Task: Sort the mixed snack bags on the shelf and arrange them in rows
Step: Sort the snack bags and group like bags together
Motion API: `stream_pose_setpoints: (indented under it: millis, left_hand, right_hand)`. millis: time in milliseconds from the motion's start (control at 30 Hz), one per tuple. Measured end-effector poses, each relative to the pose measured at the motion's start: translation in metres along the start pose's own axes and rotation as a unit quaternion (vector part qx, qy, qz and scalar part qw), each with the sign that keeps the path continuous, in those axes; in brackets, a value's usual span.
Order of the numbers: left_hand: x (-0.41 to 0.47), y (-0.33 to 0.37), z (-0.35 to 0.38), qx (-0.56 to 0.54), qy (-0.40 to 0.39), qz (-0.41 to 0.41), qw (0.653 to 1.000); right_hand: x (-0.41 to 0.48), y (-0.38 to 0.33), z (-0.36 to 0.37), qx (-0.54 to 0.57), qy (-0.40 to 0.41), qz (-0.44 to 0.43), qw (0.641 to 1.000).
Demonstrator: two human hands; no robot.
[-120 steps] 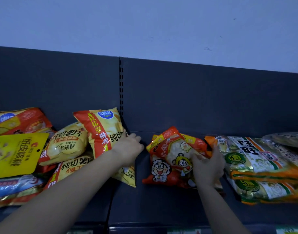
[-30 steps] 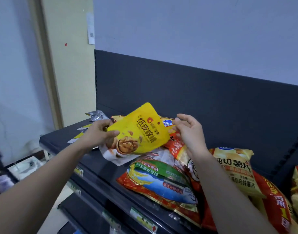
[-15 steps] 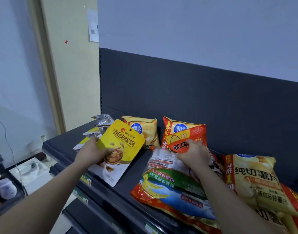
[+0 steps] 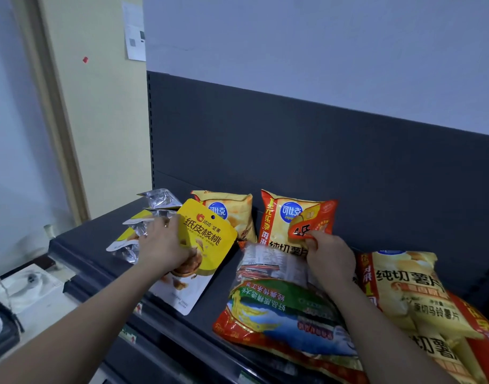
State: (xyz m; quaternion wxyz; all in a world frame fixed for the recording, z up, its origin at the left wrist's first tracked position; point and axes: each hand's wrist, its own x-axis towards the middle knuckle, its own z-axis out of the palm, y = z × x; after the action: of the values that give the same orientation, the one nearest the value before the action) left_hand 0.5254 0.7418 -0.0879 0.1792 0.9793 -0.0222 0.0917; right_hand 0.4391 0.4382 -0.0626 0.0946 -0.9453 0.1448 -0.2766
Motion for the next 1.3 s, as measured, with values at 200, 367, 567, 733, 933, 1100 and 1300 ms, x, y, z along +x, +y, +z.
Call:
stream_pose_setpoints:
  millis: [200,367,567,733,933,1100,1300]
  left_hand:
    - [-0.003,0.013,0.003,-0.025,-0.02,0.0,0.999]
    - [-0.007,0.021,0.001,-0.119,-0.014,0.003,0.993]
    - [-0.007,0.023,-0.003,-0.294,-0.048,-0.089,0.951]
    - [-0.008,0.023,-0.019,-0.428,-0.033,-0.072,0.9]
    - [0.006,0.019,-0.035,-0.47,0.038,-0.052,0.88]
    - [0.015,0.005,-0.019,-0.448,0.017,-0.088,0.889]
    - [0.02,0.018,-0.015,-0.387,0.044,-0.094,0.916]
  right_hand:
    - [0.006,0.011,-0.022,0.138,0.144,0.03,0.979]
    - [0.006,0.008,-0.041,0.251,0.224,0.036,0.941]
    - [0.006,0.008,-0.041,0.306,0.221,0.017,0.926]
    - [0.003,0.001,-0.042,0.311,0.232,0.002,0.922]
    - [0.0,-0.006,-0.042,0.303,0.232,-0.008,0.924]
    - [0.001,-0.009,-0.042,0.288,0.205,-0.016,0.935]
    - [0.004,-0.011,-0.043,0.25,0.125,0.003,0.96]
